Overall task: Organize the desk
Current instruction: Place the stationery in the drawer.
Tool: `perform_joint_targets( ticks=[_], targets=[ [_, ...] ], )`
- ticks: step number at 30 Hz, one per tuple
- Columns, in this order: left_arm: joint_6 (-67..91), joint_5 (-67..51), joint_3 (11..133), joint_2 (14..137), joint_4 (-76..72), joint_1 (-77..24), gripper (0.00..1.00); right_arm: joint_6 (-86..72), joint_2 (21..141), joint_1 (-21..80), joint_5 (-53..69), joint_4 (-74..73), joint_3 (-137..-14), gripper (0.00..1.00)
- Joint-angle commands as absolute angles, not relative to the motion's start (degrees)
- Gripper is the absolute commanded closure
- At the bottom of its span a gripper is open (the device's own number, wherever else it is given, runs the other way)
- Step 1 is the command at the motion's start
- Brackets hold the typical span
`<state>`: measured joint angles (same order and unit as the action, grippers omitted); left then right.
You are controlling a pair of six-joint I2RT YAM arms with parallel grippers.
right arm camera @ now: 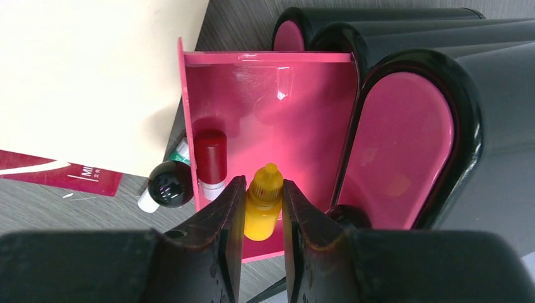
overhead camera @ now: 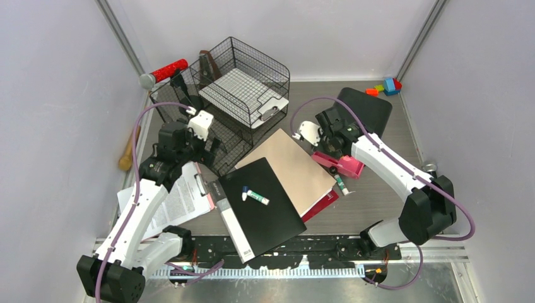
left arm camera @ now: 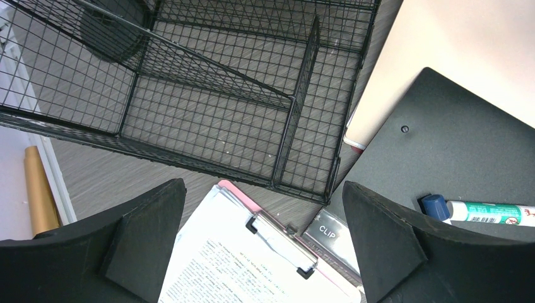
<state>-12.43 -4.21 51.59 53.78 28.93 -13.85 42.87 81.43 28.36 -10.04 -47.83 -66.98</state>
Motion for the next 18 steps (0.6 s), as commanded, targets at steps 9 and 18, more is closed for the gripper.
perform_joint_targets(
  ticks=[9,18],
  targets=[
    [-12.8,-5.1,51.6,53.5,26.2,-13.6,0.01,43.2,81.4,27.5,-10.5,-44.8,-68.8,0.49],
    [-12.8,-5.2,51.7,53.3,26.3,-13.6,0.01,42.5,80.4,27.5,-10.1,-44.2,-68.9,0.42]
  ],
)
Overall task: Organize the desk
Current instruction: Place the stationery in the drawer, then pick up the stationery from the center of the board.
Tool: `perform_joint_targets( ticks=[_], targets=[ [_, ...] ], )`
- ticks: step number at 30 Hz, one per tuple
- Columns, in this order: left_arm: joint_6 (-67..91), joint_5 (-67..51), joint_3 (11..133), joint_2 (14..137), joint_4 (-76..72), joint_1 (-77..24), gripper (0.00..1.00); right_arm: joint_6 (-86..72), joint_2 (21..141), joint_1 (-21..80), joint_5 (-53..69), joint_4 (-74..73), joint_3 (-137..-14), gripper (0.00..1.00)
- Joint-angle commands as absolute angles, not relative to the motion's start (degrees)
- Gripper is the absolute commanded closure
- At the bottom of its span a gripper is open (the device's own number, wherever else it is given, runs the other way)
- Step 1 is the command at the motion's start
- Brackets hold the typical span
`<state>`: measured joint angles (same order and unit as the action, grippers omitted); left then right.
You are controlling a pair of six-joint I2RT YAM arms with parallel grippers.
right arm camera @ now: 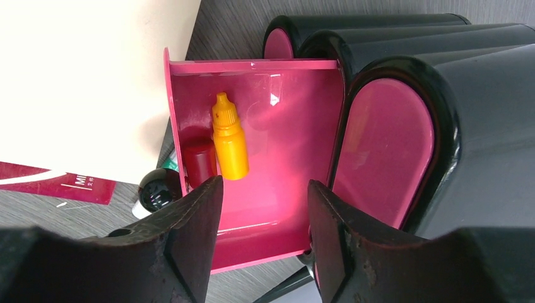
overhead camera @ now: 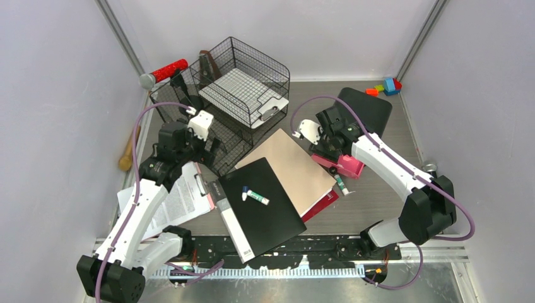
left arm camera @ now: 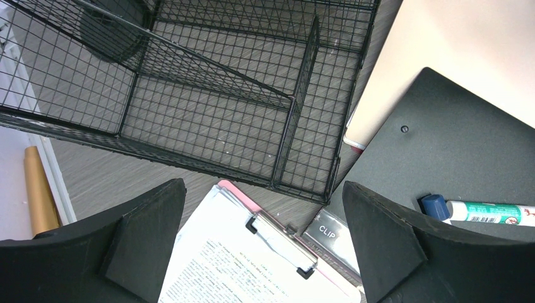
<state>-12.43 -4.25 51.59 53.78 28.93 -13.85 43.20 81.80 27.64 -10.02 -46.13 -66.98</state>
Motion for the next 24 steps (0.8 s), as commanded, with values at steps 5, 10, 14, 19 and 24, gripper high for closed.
perform_joint_targets(
  ticks=[5,10,14,19,24],
  targets=[
    [-12.8,-5.3,51.6,53.3,26.3,-13.6,0.01,40.4,79.2,27.4,-8.1,-43.6,-69.2,0.40],
    [-12.8,-5.3,51.6,53.3,26.4,-13.6,0.01,37.1,78.0,27.5,-3.8,-44.3,-70.5,0.38],
    [-12.8,-5.4,51.7,53.3,26.4,-13.6,0.01,33.6,76.3,27.4,2.9,-45.0,-71.9,0.37],
    [-12.8,-5.5,51.8,53.4,26.4,-13.6,0.01,27.7,73.9,27.5,11.9,-45.7,-73.8,0.34],
    [-12.7,-5.7,51.8,53.3,26.4,-13.6,0.01,23.6,74.8,27.4,17.8,-46.8,-76.1,0.31]
  ],
)
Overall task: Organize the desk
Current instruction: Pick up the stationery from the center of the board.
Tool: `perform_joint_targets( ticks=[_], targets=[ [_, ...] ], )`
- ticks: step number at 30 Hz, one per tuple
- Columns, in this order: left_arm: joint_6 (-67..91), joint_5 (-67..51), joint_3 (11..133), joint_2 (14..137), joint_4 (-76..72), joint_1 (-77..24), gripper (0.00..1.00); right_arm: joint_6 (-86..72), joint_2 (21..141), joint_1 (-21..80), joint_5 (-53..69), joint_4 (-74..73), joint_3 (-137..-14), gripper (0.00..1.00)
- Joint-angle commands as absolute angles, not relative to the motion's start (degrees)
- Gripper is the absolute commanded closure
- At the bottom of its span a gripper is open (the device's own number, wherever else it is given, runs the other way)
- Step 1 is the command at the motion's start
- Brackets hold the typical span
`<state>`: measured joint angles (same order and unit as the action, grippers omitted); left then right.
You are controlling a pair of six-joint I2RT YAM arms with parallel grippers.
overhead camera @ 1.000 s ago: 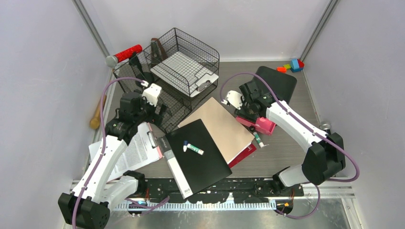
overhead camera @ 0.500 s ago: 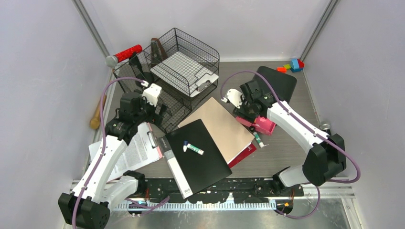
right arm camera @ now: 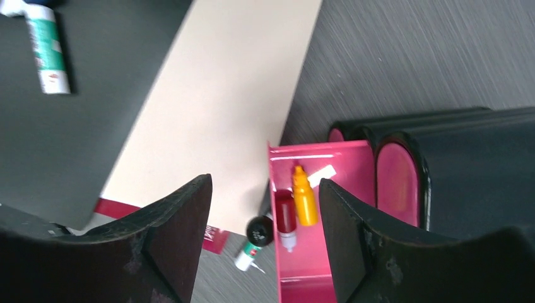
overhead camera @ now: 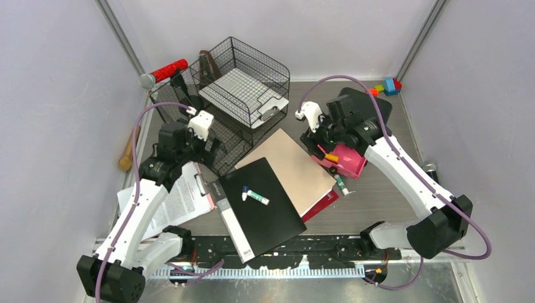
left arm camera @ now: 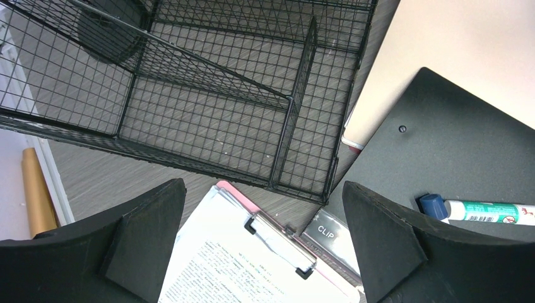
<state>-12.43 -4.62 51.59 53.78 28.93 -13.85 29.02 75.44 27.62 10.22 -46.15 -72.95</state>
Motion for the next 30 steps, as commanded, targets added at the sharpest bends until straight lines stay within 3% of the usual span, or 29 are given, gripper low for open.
perform_joint_targets(
  ticks=[1,13,30],
  targets=[
    [-12.7,-5.7,51.9,53.3,26.5,-13.6,0.01,23.3,74.9,27.4,18.4,-46.9,-76.3,0.30],
    [-12.6,-6.0,51.9,53.4,26.3,-13.6,0.01,11.5,77.5,28.7,27.9,-39.0,-75.6,0.30],
    [-12.7,-3.7,52.4,52.9,26.6,-13.4,0.01,3.9,92.3,48.5,20.9,-27.6,-77.2,0.30]
  ],
)
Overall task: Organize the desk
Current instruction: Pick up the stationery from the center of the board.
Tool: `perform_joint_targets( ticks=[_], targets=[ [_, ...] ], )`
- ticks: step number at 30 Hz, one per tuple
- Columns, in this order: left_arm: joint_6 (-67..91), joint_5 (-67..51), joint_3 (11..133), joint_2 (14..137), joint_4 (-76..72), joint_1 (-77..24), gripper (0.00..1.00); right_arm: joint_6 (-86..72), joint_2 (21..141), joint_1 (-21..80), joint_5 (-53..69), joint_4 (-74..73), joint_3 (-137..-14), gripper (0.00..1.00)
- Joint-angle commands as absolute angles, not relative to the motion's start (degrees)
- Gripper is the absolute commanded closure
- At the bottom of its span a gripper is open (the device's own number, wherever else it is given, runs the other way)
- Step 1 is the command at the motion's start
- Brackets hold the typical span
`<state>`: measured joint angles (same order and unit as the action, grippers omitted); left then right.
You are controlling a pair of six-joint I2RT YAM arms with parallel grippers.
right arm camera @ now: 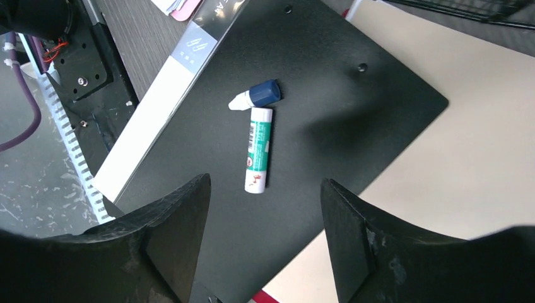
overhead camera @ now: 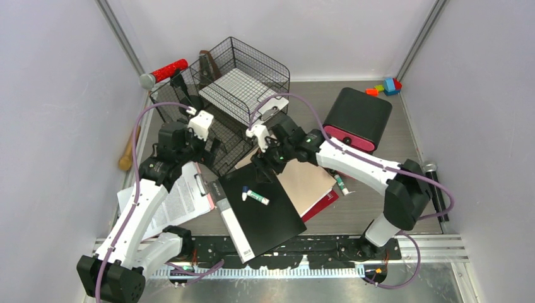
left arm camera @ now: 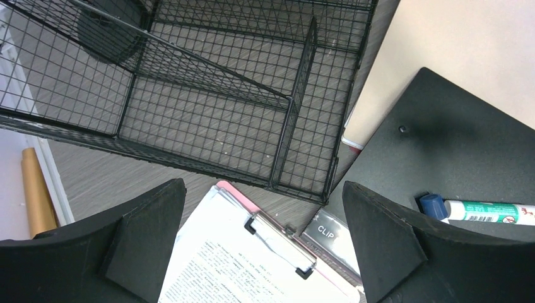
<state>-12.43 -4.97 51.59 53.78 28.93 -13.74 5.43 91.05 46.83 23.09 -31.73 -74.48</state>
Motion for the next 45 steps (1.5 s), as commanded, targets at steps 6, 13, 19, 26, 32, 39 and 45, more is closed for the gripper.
perform_joint_targets(
  ticks=[6,13,19,26,32,39,45],
  targets=[
    [-11.7,-1.1,53.5,52.6,27.1,-13.4,0.01,2.7,97.0,51.5,19.5,-26.1,-78.6,0.30],
    [-10.9,5.9,54.1,52.0,26.3,-12.9,0.01,1.7,102.4,53.9,18.3,-23.4,-80.0,0.31],
    [-10.7,11.8,53.8,51.7,24.3,-12.5,0.01,0.8,106.2,55.4,17.8,-22.9,-81.2,0.32],
    [-11.1,11.2,52.9,51.5,23.8,-12.5,0.01,0.3,109.1,57.2,16.7,-23.1,-82.3,0.33],
    [-11.3,10.2,52.7,51.4,23.9,-12.5,0.01,0.6,110.6,58.1,15.2,-23.1,-82.6,0.34],
    [-11.4,8.2,52.6,51.5,24.2,-12.5,0.01,1.9,112.3,58.5,13.3,-24.2,-83.7,0.34],
    [-11.4,7.4,52.6,51.8,24.5,-12.5,0.01,2.1,113.7,58.7,13.0,-25.5,-85.1,0.37]
  ],
)
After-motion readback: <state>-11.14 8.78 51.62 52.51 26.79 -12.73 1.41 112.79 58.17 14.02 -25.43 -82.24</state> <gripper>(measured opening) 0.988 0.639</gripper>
